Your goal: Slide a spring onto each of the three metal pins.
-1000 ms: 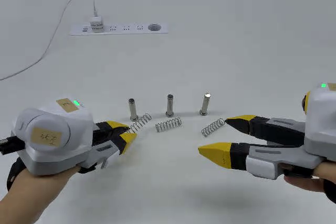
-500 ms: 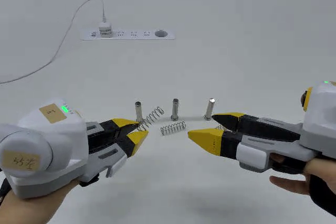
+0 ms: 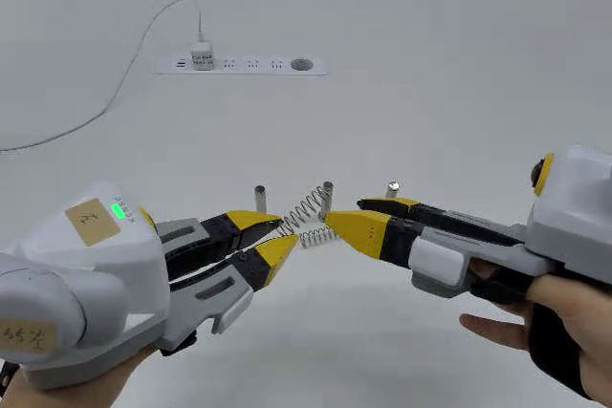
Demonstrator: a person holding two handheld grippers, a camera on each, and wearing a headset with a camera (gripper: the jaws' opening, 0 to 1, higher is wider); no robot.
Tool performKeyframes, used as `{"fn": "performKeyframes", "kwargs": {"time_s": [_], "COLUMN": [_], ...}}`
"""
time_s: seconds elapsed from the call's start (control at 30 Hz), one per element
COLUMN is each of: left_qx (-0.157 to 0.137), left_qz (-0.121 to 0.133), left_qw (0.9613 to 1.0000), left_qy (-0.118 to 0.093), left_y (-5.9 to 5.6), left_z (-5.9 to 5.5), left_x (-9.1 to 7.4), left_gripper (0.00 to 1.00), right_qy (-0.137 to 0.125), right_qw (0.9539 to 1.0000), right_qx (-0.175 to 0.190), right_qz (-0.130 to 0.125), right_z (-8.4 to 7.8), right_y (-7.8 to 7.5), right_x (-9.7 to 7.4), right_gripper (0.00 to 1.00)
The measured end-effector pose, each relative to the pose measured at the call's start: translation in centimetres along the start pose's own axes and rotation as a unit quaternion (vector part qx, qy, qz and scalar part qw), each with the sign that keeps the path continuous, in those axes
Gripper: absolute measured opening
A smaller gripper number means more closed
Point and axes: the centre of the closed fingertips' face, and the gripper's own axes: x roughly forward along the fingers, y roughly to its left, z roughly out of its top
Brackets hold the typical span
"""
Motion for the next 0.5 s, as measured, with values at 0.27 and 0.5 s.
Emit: {"fn": "performKeyframes", "kwargs": {"time_s": [0.27,0.5], "left_qx": [0.003,0.003], "left_qz": [-0.008,-0.012], "left_qw": [0.9999,0.9997], "left_qy": [-0.012,-0.02], "left_y": [-1.0,-1.6], "left_z": [1.0,1.4], "left_x": [-0.5,-0.6], "left_gripper": [0.1,0.1], "right_qy": [-0.011,-0.017], "right_qw": [0.9995,0.9979], "right_qx": [0.023,0.053], "right_qz": [0.02,0.034], "right_z": [0.2,0.4], "right_y": [0.9,1.5], "right_x": [0.4,0.6], "right_gripper": [0.3,0.26]}}
